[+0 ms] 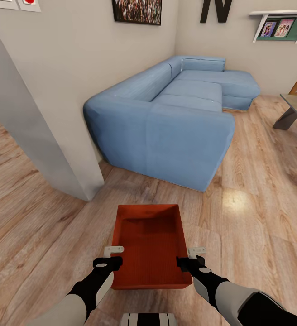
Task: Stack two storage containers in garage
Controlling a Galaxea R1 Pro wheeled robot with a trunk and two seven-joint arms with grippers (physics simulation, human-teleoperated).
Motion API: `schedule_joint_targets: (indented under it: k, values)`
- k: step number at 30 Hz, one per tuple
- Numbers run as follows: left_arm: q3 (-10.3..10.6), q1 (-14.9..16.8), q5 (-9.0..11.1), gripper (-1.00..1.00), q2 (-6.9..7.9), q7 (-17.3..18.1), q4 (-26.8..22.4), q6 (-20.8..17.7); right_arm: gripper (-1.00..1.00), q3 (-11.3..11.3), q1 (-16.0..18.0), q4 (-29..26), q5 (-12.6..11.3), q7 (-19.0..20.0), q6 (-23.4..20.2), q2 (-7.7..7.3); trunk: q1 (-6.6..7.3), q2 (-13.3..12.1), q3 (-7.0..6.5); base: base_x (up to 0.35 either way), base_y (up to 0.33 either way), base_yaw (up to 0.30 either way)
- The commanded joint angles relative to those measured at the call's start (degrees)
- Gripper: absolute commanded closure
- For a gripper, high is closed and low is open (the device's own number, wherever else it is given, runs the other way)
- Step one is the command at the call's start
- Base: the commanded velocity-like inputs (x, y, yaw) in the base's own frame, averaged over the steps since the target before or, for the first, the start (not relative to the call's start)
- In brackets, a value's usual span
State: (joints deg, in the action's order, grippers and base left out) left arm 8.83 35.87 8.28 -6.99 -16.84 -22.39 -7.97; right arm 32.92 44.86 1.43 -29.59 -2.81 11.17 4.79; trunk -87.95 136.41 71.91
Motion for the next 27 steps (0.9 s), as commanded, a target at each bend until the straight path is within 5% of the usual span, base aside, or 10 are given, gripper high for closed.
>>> schedule_joint_targets:
  k: [1, 27]
  values:
    - [0.5, 0.0, 0.6, -1.00, 0.05, -0.5, -0.1, -0.3, -1.00, 0.5, 0.1, 0.2, -0.4, -0.1, 0.3, 0.05, 0.01, 0.0, 0.04, 0.000, 0.000, 0.000]
    - [0.5, 0.0, 0.6, -1.00, 0.05, -0.4, -0.1, -0.3, -1.00, 0.5, 0.1, 0.2, 0.1, -0.1, 0.3, -0.04, -1.09, 2.0, 0.94, 0.000, 0.000, 0.000]
